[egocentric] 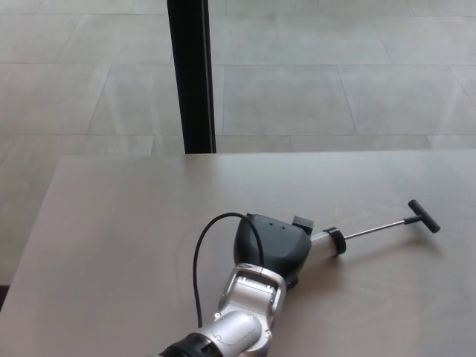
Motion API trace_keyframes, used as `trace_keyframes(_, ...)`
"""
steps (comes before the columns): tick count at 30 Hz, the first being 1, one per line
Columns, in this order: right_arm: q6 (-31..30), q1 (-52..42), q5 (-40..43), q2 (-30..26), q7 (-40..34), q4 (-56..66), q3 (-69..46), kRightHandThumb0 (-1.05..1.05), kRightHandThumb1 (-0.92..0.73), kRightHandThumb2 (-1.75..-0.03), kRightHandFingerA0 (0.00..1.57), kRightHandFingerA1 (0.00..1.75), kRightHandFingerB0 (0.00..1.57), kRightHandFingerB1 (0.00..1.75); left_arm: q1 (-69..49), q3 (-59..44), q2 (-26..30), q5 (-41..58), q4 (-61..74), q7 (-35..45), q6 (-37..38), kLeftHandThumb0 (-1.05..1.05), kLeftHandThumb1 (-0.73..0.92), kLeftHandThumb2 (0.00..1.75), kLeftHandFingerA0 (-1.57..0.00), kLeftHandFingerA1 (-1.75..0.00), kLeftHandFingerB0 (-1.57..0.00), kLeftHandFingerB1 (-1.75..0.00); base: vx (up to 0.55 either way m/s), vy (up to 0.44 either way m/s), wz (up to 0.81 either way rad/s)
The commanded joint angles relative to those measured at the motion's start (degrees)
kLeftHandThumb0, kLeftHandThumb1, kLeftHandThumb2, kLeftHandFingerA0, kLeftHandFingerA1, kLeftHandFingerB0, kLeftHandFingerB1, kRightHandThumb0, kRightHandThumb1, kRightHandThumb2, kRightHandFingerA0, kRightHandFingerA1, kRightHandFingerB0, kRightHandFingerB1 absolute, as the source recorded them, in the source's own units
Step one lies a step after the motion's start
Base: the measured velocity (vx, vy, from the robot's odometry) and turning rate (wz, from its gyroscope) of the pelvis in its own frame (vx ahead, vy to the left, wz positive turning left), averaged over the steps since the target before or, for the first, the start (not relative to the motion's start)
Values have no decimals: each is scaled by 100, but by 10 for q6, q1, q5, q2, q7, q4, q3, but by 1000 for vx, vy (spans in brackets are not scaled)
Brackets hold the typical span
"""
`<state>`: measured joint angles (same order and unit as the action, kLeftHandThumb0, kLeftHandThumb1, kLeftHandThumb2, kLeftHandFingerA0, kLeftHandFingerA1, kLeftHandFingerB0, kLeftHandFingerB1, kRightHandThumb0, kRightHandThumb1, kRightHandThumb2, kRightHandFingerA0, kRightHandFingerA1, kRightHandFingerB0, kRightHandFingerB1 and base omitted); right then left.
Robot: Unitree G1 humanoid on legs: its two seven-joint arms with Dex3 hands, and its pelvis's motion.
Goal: The robot uses its left hand to lift the air pump kept on the middle of the desk and use the right hand to compress the handle
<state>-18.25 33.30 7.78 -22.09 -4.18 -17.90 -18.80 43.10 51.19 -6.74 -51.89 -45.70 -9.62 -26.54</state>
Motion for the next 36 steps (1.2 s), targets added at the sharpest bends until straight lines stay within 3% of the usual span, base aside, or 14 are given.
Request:
trace_keyframes(1,33,-4,-4,10,-2,-15,1,-49,-83,-65,57,74,53,45,-64,-48,48,45,28,-83,131,-20,76,94,-83,-175,-68,-136,0,0,0)
trace_keyframes(4,33,-8,-3,14,-2,-11,3,-50,-83,-64,59,74,55,45,-74,-63,50,52,43,-96,156,-20,76,94,-82,-175,-66,-138,0,0,0)
trace_keyframes(6,25,-10,-3,19,-2,-3,6,-51,-83,-64,61,72,57,47,-79,-71,52,53,58,-111,173,-18,77,86,-78,-175,-70,-103,0,0,0)
trace_keyframes(8,32,-9,-10,17,0,-15,12,-52,-84,-65,60,69,57,47,-79,-83,48,60,63,-118,188,-14,78,84,-75,-175,-67,-128,0,0,0)
trace_keyframes(9,30,-10,-10,17,-1,-15,12,-54,-83,-65,61,70,57,47,-80,-88,48,61,68,-125,197,-16,77,78,-74,-175,-66,-107,0,0,0)
trace_keyframes(11,28,-11,-11,18,0,-14,14,-53,-84,-65,61,70,56,46,-83,-101,46,66,75,-141,213,-14,70,93,-76,-175,-60,-154,0,0,0)
trace_keyframes(22,25,-19,-3,31,14,-15,20,-55,-84,-65,56,70,53,47,-89,-131,47,73,94,-145,272,-11,65,99,-81,-175,-65,-157,0,0,0)
trace_keyframes(23,9,-18,-5,26,25,-13,30,-63,-70,-106,48,69,38,55,-89,-130,55,72,94,-145,285,-12,66,97,-78,-175,-66,-155,0,0,0)
trace_keyframes(24,8,-18,-6,26,27,-15,32,-63,-70,-106,48,69,38,55,-90,-131,56,71,94,-145,287,-12,66,97,-78,-175,-66,-155,0,0,0)
trace_keyframes(25,-4,-17,5,25,43,-12,34,-75,-92,-72,34,59,29,36,-86,-124,67,57,94,-154,292,-6,67,94,-88,-175,-70,-142,0,0,0)
trace_keyframes(27,-5,-18,6,25,50,-14,37,-83,-92,-75,21,50,17,33,-87,-122,72,54,93,-157,294,-11,65,96,-75,-175,-64,-154,0,0,0)
trace_keyframes(28,-9,-24,4,19,64,-12,45,-88,-85,-121,2,48,9,37,-86,-119,79,45,96,-157,290,-10,69,87,-86,-172,-69,-137,0,0,0)
trace_keyframes(29,-16,-25,12,18,76,-7,45,-99,-92,-128,0,13,0,4,-83,-124,84,47,106,-147,285,-9,66,90,-73,-175,-67,-155,0,0,0)
trace_keyframes(36,-50,-40,42,31,108,52,51,-97,-92,-102,0,0,0,0,-66,-130,122,32,143,-121,271,-7,66,74,-85,-169,-70,-133,0,0,0)
